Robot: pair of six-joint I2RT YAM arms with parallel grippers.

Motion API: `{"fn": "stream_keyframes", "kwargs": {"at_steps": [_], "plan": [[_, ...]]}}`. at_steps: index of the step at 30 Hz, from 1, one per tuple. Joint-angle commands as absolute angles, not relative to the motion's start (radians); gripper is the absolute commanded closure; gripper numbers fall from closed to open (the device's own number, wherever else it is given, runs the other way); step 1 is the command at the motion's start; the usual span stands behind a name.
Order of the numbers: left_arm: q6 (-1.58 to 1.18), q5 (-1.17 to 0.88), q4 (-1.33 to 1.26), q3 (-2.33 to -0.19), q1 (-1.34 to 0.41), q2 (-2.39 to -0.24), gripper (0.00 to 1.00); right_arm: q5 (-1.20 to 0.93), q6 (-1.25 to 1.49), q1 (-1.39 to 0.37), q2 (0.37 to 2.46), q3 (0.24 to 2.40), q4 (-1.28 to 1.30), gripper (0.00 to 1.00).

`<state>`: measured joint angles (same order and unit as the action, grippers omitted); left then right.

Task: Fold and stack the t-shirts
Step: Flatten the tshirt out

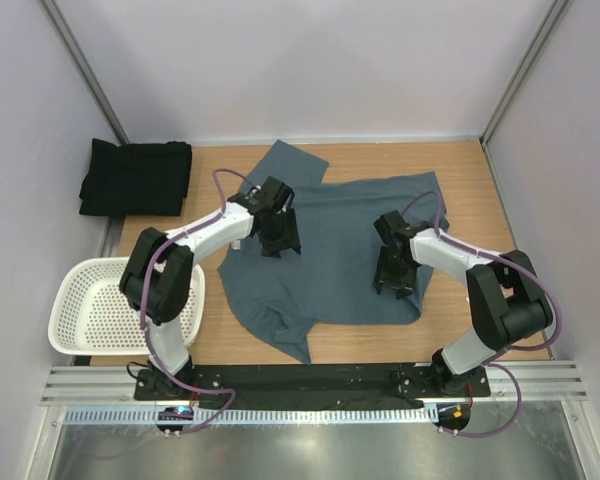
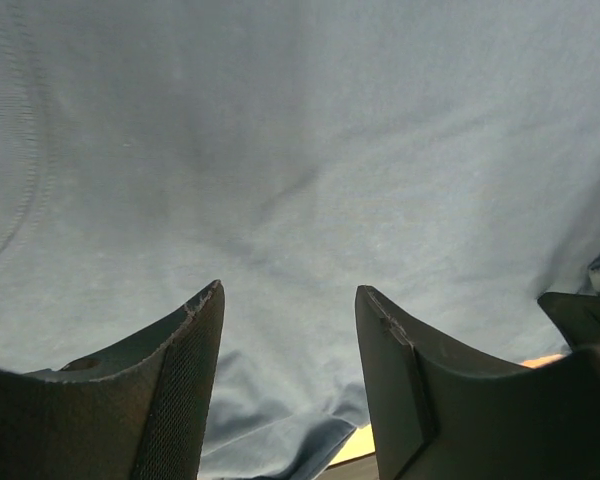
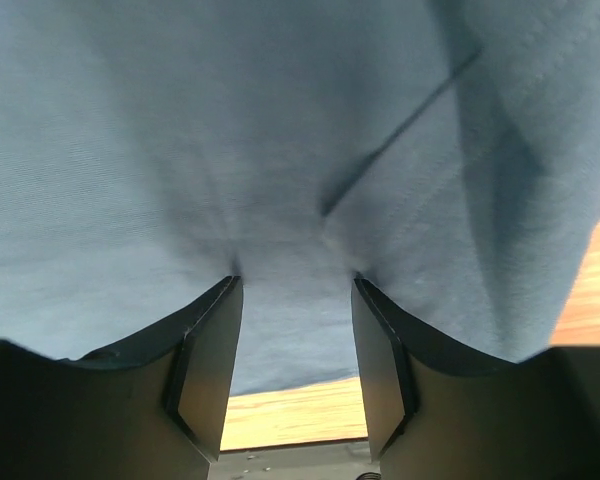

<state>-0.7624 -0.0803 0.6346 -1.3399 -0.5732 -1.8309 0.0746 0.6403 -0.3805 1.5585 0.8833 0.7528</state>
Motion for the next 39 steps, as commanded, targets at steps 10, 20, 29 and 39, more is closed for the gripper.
{"fn": "stream_keyframes", "kwargs": {"at_steps": [10,20,29,39], "plan": [[-0.793,0.066,0.595,-1.31,-0.611,-1.907,0.47,0.423,0.781,-0.385,1.514,0.925,0.853,0.46],[-0.781,0.08,0.601,-1.301,-0.612,-1.947,0.47,0.588,0.992,-0.321,1.425,0.867,0.939,0.49],[-0.741,0.084,0.604,-1.319,-0.612,-1.97,0.47,0.549,1.002,-0.127,1.321,0.788,0.945,0.6],[-0.701,0.066,0.607,-1.348,-0.612,-1.98,0.47,0.497,0.912,-0.049,1.23,0.853,0.947,0.58]]}}
